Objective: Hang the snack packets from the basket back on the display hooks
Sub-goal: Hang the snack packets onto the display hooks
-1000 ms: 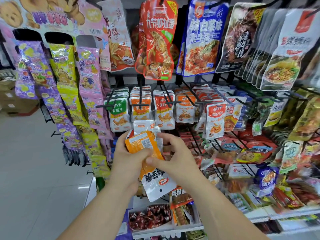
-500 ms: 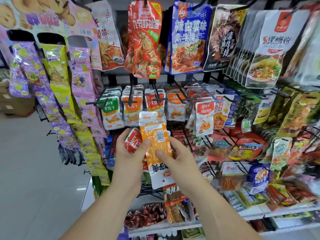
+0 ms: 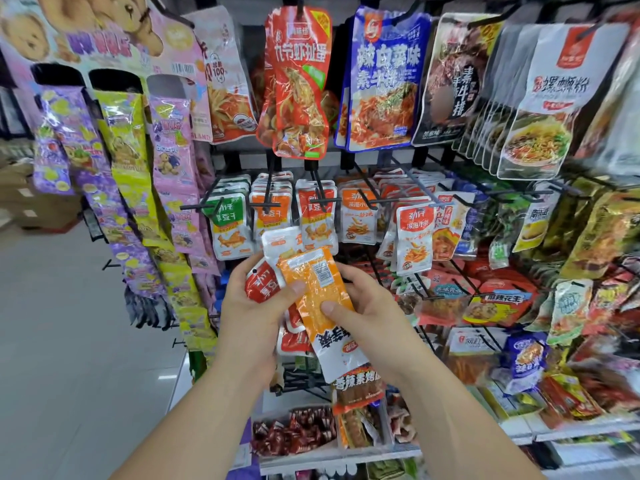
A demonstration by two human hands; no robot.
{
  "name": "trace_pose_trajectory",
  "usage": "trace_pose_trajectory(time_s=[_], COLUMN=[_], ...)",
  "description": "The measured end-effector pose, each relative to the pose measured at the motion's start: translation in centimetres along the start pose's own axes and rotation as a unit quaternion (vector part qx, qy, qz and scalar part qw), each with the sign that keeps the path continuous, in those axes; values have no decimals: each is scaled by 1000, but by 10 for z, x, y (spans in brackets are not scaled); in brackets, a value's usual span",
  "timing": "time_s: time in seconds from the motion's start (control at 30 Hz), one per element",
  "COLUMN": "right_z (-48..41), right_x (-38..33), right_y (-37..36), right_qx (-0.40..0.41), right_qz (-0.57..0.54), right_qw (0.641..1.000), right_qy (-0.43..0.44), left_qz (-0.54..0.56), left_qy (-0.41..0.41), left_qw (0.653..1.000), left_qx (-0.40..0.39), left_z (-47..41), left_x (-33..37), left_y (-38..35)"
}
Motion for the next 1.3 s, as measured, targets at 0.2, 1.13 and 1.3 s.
trace_pose_trajectory(time_s=[0.2, 1.13, 1.3], right_z=[1, -3, -21], right_x=[-7, -44, -66], right_y=[-1, 29, 4], right_qx=[7, 144, 149], right_qz=[-5, 31, 109], right_qw=[1000, 989, 981], right_qy=[13, -3, 56], left_qz=[1, -43, -57], left_qy=[-11, -103, -159], left_qw=[1000, 994, 985], left_qx=[-23, 7, 17], left_z=[2, 12, 22], left_x=[0, 53, 89], left_y=[-3, -2, 5])
Point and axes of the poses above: each hand's wrist, its own z-axis away from the middle knuckle, its own y-axis out of the back of the hand, x = y × z, the point moved 2 cm from there along -z, towards the middle knuckle, and after that the axes turned 12 degrees about z, right-handed, at the moved point
